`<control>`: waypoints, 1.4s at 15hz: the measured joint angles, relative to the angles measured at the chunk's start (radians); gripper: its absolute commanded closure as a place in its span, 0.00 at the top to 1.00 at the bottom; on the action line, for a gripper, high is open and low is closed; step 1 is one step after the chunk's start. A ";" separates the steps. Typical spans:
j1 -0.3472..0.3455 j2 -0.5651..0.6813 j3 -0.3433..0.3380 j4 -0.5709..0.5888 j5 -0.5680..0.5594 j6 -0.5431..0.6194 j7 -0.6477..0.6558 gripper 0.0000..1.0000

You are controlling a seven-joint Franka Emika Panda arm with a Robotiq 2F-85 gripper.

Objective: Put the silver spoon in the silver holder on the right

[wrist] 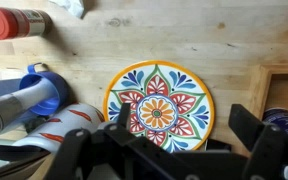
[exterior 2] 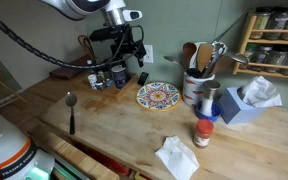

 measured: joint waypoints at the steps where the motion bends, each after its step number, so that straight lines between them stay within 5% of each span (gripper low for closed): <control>1: 0.000 0.000 0.000 0.000 0.000 0.000 0.000 1.00; 9: 0.008 -0.019 0.014 -0.022 0.004 0.000 -0.001 1.00; 14: 0.051 -0.174 0.083 -0.195 0.011 -0.030 0.024 1.00; 21: 0.125 -0.431 0.269 -0.391 0.160 -0.094 0.386 1.00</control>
